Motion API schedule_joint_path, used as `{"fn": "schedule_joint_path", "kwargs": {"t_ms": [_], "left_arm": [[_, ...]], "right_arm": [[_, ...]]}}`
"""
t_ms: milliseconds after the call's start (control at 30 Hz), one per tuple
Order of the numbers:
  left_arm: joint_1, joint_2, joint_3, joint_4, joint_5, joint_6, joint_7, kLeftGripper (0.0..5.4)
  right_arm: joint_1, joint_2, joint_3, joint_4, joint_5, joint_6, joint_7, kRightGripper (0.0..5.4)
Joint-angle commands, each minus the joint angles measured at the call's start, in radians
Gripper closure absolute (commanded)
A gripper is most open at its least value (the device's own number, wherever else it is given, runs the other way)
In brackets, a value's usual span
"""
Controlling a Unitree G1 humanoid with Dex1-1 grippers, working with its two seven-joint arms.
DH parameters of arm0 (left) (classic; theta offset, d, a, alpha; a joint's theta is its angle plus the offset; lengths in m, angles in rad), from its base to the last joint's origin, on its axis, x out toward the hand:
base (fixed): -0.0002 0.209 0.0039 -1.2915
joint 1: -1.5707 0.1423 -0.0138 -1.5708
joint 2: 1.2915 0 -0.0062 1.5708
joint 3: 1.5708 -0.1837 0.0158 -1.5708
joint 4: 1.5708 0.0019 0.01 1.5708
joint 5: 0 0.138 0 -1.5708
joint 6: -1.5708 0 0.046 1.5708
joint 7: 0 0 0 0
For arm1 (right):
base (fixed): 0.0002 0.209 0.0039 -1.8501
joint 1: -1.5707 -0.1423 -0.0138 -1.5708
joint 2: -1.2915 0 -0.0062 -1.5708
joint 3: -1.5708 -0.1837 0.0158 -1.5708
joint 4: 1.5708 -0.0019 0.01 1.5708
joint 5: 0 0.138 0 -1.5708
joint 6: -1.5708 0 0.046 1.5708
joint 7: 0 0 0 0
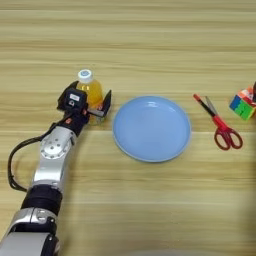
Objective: Move the objects on the table
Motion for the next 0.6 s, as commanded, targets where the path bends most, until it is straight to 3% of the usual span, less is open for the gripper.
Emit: {"fn": "schedule_joint_path", "kwargs": {"t_ms": [33,600], "left_arm": [[-0.014,0.013,0.0,0.014,0.012,0.011,0.003,0.23],[0.0,0.003,0.002,-0.027,-0.026,-0.043,-0.073,1.88]], "right_arm": [[-0.021,0.007,0.003,-0.01,0.004,-0.004,-0.008,0.0],[-0.021,0.009,0.008,-0.01,0.003,-0.003,-0.011,0.0]]}}
